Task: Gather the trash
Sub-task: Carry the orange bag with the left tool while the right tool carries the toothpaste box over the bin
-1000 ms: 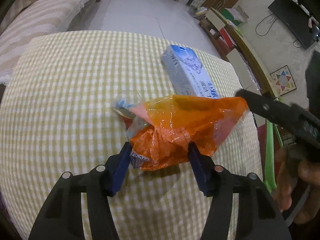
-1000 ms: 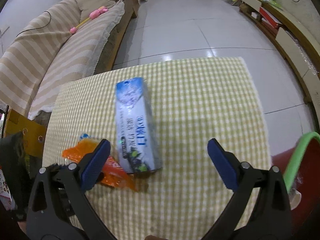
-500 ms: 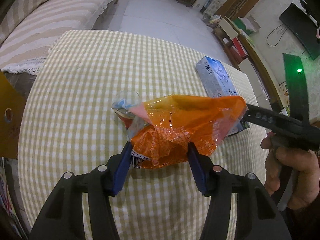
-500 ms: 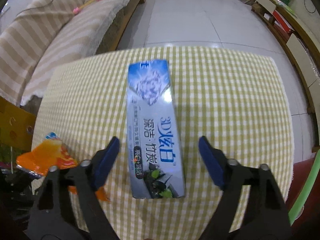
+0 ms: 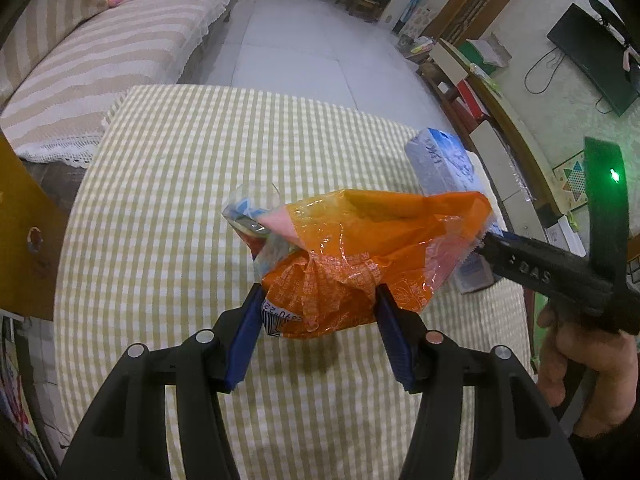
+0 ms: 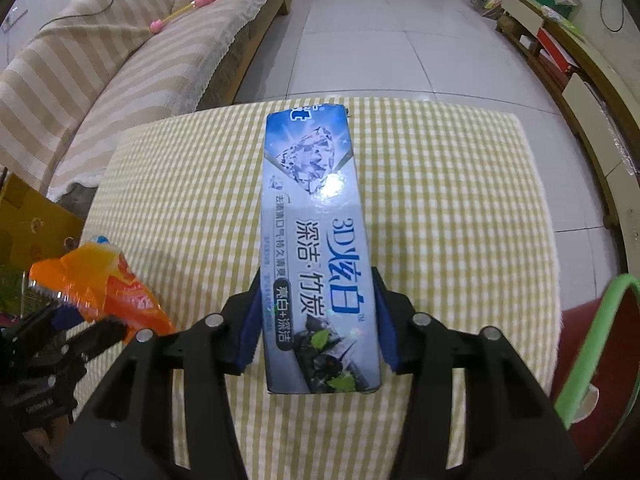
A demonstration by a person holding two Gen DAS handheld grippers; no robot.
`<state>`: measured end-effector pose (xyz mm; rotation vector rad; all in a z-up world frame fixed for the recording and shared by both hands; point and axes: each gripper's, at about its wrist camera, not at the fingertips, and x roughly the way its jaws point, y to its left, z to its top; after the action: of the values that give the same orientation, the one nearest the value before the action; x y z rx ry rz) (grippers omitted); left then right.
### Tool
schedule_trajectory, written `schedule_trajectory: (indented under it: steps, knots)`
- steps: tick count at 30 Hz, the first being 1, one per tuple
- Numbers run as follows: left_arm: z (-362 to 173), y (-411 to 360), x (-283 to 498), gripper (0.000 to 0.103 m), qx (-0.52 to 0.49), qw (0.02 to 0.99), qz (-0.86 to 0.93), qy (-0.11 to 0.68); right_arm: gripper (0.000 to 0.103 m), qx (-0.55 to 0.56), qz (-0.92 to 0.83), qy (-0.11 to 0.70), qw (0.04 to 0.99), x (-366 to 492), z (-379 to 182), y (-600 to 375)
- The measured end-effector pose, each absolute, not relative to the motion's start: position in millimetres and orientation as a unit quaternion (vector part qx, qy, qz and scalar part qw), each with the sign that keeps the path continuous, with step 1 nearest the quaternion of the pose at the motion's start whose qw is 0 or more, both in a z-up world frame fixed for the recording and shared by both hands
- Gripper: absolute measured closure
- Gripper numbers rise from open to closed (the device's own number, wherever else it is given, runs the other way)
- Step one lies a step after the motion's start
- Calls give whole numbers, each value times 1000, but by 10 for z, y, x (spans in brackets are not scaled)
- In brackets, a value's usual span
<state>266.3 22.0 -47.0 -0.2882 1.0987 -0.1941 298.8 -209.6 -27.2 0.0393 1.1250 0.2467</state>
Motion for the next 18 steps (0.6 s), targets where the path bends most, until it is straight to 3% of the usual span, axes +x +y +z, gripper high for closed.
schedule_trajectory:
  steps: [18]
  knots:
    - [209, -35, 2170, 50, -108, 862, -97, 485, 56, 52, 102, 493, 863, 2213, 348, -2655]
